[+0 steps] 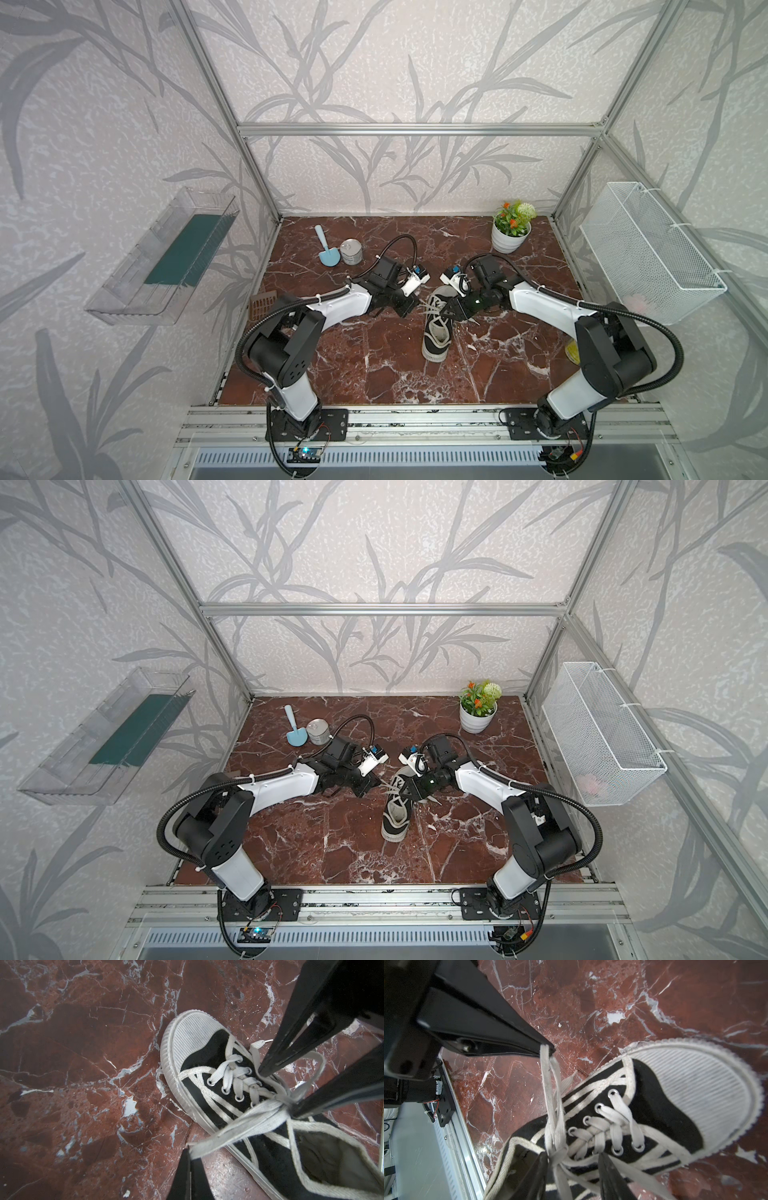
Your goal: Tie the shoes
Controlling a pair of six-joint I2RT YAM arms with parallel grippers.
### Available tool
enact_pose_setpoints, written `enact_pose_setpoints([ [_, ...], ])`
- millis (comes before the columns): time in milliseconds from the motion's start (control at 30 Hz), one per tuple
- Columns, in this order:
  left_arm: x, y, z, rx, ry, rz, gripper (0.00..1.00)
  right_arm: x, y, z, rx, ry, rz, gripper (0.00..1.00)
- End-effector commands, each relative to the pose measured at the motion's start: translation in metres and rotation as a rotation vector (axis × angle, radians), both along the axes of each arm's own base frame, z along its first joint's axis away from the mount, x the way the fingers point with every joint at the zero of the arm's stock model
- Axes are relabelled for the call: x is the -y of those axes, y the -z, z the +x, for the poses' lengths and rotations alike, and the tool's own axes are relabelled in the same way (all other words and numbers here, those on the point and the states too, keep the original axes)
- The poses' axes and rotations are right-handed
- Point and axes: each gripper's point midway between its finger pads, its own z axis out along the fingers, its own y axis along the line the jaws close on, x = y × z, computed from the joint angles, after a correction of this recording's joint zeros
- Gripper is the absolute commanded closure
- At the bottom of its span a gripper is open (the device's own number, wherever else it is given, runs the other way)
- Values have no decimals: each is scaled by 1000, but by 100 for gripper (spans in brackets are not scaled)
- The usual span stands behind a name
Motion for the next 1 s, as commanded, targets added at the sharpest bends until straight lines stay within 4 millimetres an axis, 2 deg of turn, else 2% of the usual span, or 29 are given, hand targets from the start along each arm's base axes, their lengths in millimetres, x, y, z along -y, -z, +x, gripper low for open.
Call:
enact_pose_setpoints([
  [0, 1, -11, 6, 28, -1, -14, 100, -2, 1, -5, -33, -16, 2, 59],
  [667, 2, -11, 8, 26, -1, -13, 100, 7, -2, -25, -37, -52, -11, 65],
  [833, 3, -12, 8, 25, -3, -18, 100, 9, 1, -24, -32, -51, -23, 65],
  [967, 3, -11, 9, 25, -6, -18, 100, 3, 2, -20, -31, -48, 9, 70],
])
